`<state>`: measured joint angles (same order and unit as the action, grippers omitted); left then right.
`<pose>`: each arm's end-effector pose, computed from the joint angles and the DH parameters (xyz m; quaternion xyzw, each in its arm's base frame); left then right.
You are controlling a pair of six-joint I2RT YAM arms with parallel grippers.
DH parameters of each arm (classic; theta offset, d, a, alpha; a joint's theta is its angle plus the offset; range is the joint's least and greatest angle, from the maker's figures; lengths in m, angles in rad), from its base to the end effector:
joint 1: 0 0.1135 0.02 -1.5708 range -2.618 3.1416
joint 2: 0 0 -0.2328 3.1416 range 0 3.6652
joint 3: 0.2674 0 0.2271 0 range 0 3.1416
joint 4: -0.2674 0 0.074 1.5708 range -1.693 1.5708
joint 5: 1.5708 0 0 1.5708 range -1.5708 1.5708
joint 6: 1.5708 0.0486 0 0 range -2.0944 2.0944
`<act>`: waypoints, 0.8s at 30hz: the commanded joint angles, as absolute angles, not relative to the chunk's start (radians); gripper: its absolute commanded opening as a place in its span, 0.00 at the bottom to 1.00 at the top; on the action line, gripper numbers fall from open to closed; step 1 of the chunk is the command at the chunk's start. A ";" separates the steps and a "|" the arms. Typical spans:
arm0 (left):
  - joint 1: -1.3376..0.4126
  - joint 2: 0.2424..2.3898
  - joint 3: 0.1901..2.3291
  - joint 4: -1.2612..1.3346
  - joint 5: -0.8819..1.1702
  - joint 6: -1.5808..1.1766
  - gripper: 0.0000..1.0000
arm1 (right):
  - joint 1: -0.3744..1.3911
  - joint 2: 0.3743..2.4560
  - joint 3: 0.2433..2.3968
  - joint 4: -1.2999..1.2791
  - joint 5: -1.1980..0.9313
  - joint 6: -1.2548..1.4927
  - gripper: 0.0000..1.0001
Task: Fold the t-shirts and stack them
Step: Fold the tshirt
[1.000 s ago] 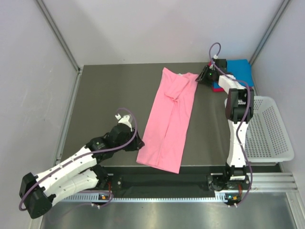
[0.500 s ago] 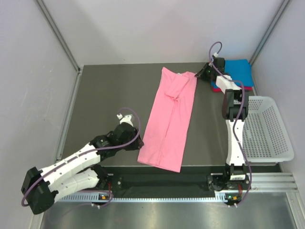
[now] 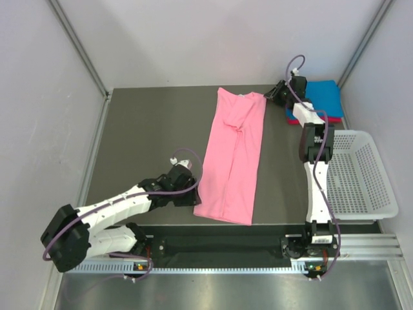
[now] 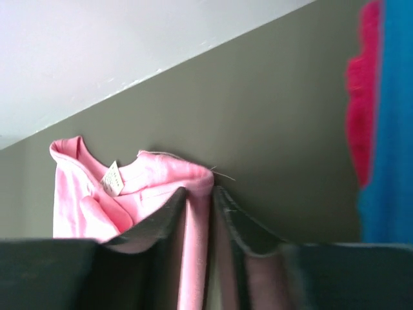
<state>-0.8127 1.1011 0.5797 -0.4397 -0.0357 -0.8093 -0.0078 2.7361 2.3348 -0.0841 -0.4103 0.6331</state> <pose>0.1420 -0.1474 0.1635 -0.0037 0.9537 -0.2058 0.2190 0.5640 0.0150 0.1197 0.1642 0.8288 0.3215 0.4275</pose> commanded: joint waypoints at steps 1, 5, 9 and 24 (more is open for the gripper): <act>-0.815 1.134 0.595 -0.324 0.075 -0.815 0.50 | -0.041 2.636 2.252 -0.092 -0.379 0.589 0.29; -0.813 1.132 0.603 -0.310 0.086 -0.793 0.50 | -0.048 2.464 2.161 -0.155 -0.331 0.531 0.44; -0.811 1.115 0.621 -0.350 0.017 -0.759 0.52 | -0.052 2.366 2.161 -0.282 -0.304 0.520 0.56; -0.657 1.052 0.528 -0.296 0.173 -0.718 0.56 | 0.126 1.656 1.405 -0.483 -0.268 0.495 0.77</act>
